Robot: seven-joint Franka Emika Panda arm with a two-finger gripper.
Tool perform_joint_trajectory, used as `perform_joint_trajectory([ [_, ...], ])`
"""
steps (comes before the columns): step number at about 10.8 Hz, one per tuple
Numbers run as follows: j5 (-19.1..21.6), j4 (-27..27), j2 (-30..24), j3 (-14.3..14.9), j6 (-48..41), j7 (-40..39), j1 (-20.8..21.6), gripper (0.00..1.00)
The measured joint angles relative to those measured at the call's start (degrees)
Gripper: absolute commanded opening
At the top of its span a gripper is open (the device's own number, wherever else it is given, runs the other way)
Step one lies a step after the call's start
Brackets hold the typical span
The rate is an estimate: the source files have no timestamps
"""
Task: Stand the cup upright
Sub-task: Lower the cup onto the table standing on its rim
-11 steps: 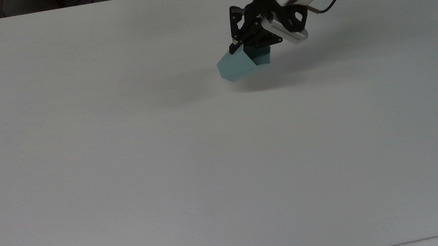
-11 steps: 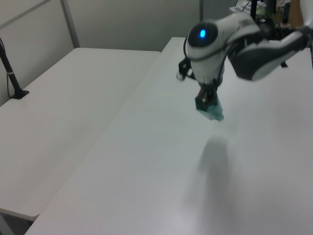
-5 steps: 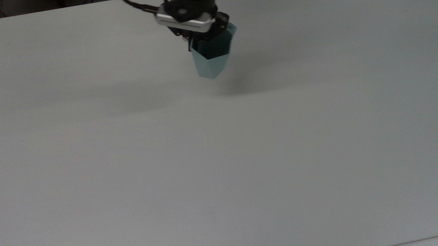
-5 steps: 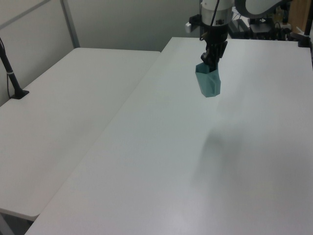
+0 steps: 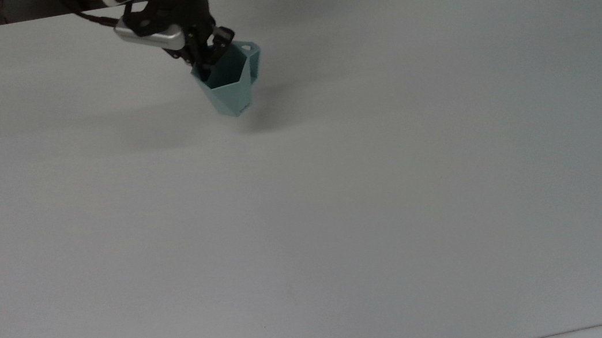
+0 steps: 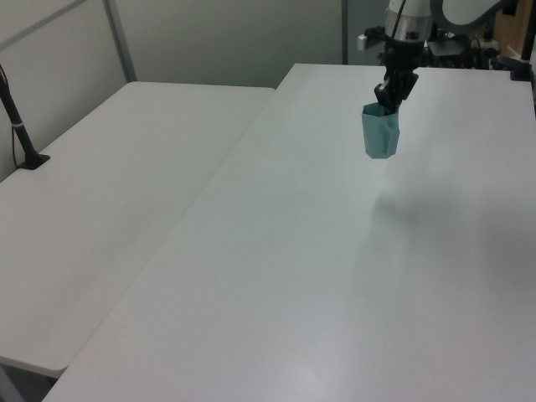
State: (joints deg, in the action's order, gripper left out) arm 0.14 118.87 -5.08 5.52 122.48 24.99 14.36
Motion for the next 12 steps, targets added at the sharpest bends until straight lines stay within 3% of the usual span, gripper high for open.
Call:
perform_joint_trajectory([
  [2,1.97,4.92,0.4,2.72,7.24,-0.59,0.02,0.0],
  [4,3.27,7.63,1.67,3.13,10.18,-0.74,0.09,0.0],
  [9,3.59,8.01,5.04,3.13,12.36,-0.74,0.48,0.0],
  [10,3.6,8.0,5.66,3.13,13.25,-0.73,0.48,0.07],
  [11,3.61,7.95,6.03,3.13,13.47,-0.73,0.49,0.27],
  [12,3.64,7.93,6.08,3.13,13.47,-0.73,0.49,0.36],
])
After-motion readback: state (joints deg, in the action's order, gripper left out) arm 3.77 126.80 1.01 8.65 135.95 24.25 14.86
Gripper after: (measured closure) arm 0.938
